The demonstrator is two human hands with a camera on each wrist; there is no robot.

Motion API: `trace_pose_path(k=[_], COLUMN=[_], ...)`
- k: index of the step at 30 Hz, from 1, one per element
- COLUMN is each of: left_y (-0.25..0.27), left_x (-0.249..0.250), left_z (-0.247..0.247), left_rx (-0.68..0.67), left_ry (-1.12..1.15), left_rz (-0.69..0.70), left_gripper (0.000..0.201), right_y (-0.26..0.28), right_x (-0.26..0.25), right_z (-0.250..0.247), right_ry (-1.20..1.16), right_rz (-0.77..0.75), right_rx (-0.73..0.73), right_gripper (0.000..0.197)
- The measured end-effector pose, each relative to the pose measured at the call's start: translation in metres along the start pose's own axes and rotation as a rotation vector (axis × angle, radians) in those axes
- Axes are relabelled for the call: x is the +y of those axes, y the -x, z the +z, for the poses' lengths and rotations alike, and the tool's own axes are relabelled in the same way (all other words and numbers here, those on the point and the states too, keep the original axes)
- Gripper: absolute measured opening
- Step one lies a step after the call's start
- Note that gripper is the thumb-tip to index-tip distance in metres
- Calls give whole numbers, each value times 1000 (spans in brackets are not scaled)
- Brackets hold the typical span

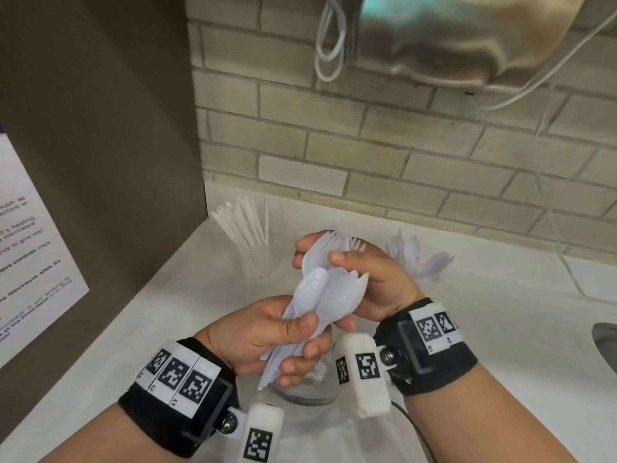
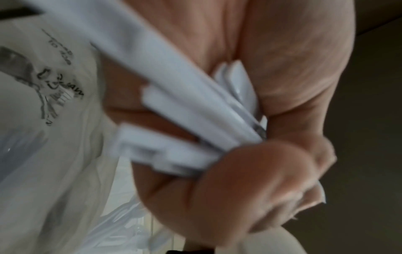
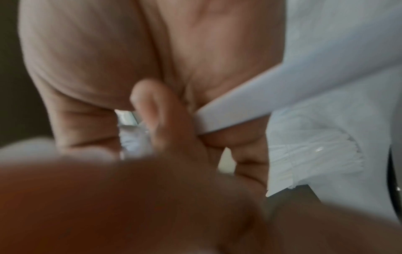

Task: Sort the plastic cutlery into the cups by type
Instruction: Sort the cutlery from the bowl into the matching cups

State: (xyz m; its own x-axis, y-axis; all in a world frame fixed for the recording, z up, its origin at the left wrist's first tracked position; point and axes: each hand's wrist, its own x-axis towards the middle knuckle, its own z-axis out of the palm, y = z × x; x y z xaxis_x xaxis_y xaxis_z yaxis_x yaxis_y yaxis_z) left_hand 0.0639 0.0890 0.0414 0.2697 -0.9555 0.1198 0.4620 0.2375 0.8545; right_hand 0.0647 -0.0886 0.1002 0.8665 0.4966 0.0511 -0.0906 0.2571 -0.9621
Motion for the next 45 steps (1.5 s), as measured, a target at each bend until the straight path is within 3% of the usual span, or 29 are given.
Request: trace_pose_path(k=[2, 4, 7, 10, 11, 14, 16, 21, 26, 29, 31, 35, 38, 45], left_y=[0, -1, -4, -6, -6, -7, -8, -8, -5, 1, 1, -8, -19, -23], left_x=[-1, -2, -2, 0, 1, 4, 6, 8, 6, 9, 13, 21, 22, 21], left_z=[1, 2, 4, 3, 3, 5, 5, 6, 2, -5, -9, -12, -12, -16], left_rx=[12, 24, 70, 129, 139, 158, 172, 195, 200, 305, 440, 838, 1037, 1111], left_ry=[-38, -63, -122, -187, -209, -268, -296, -387, -470, -571, -651, -664, -565, -530], left_rz=[-2, 6, 36, 49, 54, 97, 123, 130, 72, -57, -96, 25, 141, 179], left_gripper=[44, 42, 46, 63, 62, 26, 13, 15, 17, 29, 26, 20, 21, 21], right_y=[0, 1, 2, 3, 3, 4, 5, 5, 2, 0, -6, -31, -56, -79], right_x=[-1, -3, -6, -11, -13, -18, -21, -24, -32, -49, -60, -64, -53, -1], right_z=[3, 6, 7, 6, 5, 3, 1, 0, -8, -21, -35, -57, -61, -81], right_ry=[49, 79, 112, 138, 145, 155, 149, 132, -45, -93, -113, 141, 372, 347], right_rz=[-33, -47, -106, -143, -145, -156, -177, -205, -262, -361, -441, -516, -489, -349], right_rx=[38, 60, 145, 195, 200, 224, 236, 255, 260, 367, 477, 713, 802, 816], right_gripper=[15, 6, 7, 12, 13, 14, 13, 12, 10, 14, 19, 25, 26, 20])
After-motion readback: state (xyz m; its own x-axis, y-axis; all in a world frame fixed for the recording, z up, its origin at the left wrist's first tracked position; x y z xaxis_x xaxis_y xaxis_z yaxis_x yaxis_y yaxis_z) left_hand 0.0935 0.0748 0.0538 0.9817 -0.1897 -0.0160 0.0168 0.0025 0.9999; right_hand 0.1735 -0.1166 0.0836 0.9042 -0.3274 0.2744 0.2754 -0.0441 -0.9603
